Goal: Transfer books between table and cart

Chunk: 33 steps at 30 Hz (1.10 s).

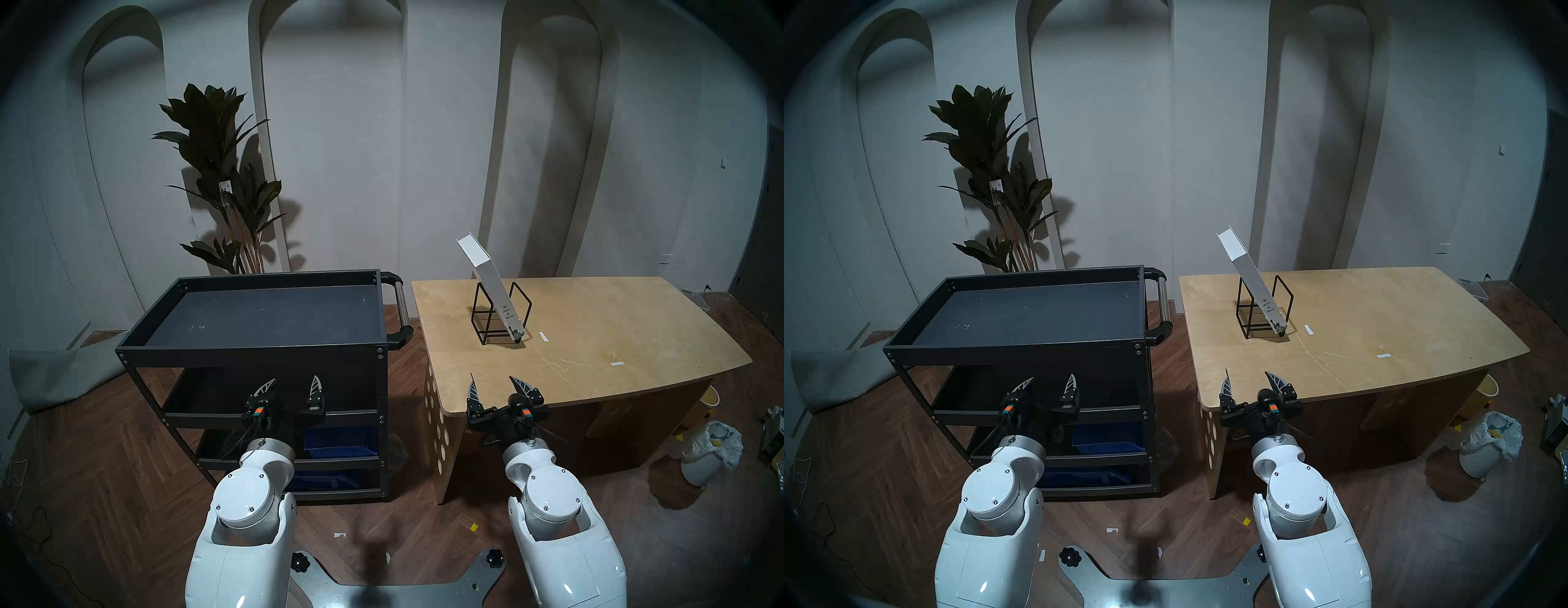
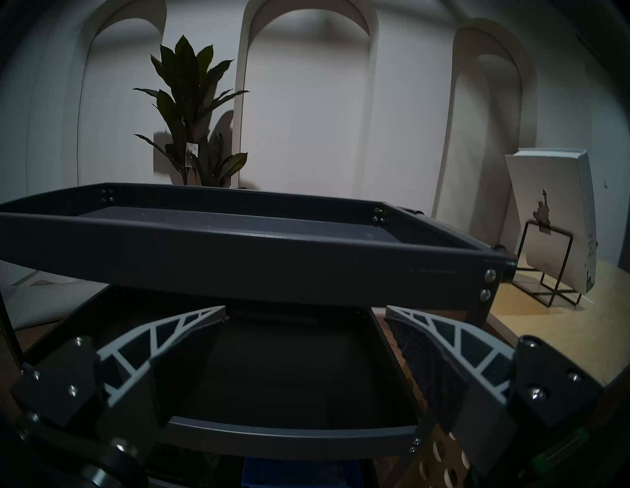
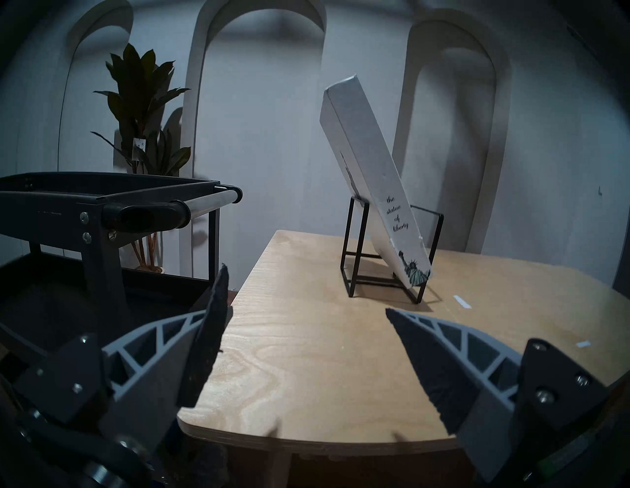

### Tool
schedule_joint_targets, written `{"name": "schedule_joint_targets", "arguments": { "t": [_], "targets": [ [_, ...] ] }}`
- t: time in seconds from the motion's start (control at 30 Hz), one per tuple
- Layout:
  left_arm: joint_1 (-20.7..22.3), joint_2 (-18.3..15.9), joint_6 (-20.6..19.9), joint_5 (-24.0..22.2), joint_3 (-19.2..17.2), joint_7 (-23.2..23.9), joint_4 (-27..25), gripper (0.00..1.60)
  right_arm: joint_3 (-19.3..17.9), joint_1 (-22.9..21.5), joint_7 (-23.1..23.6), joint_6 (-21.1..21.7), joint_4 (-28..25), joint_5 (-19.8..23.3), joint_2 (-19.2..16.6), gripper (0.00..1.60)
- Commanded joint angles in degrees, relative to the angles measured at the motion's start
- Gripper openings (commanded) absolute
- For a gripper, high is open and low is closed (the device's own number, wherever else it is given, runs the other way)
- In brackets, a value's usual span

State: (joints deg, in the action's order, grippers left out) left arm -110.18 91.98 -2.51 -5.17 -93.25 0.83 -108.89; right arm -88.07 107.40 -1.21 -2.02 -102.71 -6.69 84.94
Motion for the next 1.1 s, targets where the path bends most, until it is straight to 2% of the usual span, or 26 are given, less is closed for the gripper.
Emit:
{"name": "schedule_joint_targets", "arguments": {
  "t": [0.0, 0.07, 0.23, 0.33, 0.5, 0.77, 0.83, 1.07],
  "targets": [
    [-0.38, 1.24, -1.86, -1.66, -0.4, -0.55, -6.63, 1.6, -2.65, -2.85, -0.52, -0.06, -3.13, -2.73, -3.38, 1.6],
    [-0.34, 1.07, -2.04, -2.05, -0.35, -0.66, -6.86, 1.6, -3.0, -3.15, -0.45, -0.07, -3.08, -2.85, -3.68, 1.6],
    [-1.28, 1.3, -5.25, -3.03, -0.08, -1.2, -9.77, 1.6, -4.31, -5.46, 1.34, -0.46, -0.88, -4.58, -7.11, 1.6],
    [-1.54, 1.28, -6.12, -3.37, 0.3, -1.6, -10.65, 1.6, -4.81, -7.09, 2.06, 0.93, 0.33, -5.37, -8.07, 1.6],
    [-2.09, 1.16, -6.89, -3.45, 0.84, -1.41, -12.13, 1.6, -5.6, -9.49, 3.9, 0.45, 3.32, -5.74, -9.89, 1.6],
    [-2.96, 0.79, -7.25, -3.17, 2.65, -1.4, -13.96, 1.6, -7.06, -15.48, 7.68, -4.36, 11.92, -3.66, -11.92, 1.6],
    [-3.05, 0.71, -7.2, -3.15, 2.88, -1.38, -14.05, 1.6, -7.17, -15.37, 7.58, -4.73, 12.09, -3.73, -12.36, 1.6],
    [-3.8, 0.02, -6.73, -2.69, 4.58, -2.14, -14.8, 1.6, -7.27, -20.44, 10.0, -6.67, 18.58, -2.13, -14.08, 1.6]
  ]
}}
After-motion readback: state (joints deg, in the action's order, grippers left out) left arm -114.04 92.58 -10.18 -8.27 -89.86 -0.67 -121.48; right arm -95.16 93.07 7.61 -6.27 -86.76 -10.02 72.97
